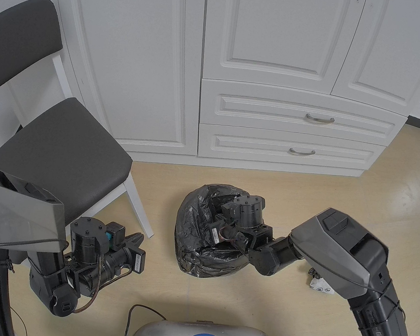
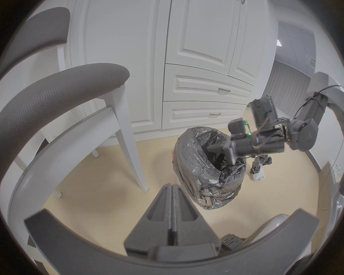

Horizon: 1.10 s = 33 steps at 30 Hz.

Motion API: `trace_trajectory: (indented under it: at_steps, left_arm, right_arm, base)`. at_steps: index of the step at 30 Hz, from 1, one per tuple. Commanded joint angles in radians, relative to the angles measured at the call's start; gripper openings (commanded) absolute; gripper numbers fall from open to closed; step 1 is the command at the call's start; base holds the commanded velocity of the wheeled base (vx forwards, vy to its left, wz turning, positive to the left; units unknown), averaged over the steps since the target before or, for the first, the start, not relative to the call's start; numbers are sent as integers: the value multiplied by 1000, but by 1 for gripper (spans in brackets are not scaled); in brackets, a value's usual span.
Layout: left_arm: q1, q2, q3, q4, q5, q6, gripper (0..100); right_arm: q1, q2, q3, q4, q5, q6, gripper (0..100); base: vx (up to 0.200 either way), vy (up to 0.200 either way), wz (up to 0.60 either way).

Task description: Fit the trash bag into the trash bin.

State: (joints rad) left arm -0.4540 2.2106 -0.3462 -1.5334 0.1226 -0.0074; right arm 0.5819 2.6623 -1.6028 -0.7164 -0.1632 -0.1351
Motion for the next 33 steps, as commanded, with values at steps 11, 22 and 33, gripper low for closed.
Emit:
trace_trajectory:
  at_steps: [11, 22, 33]
  left_arm:
    - [0, 1, 1, -1, 0, 0, 0]
    - [-3, 11, -4, -1, 0, 1, 0]
    - [-2, -177, 7, 1, 45, 15, 0]
  right_arm:
    - [-17, -237, 380, -3, 79, -198, 0]
    - [-28, -332, 458, -17, 111, -202, 0]
    - [-80, -628, 860, -337, 102, -172, 0]
  base:
    - [0, 0, 0]
    - [0, 0, 0]
    - [0, 0, 0]
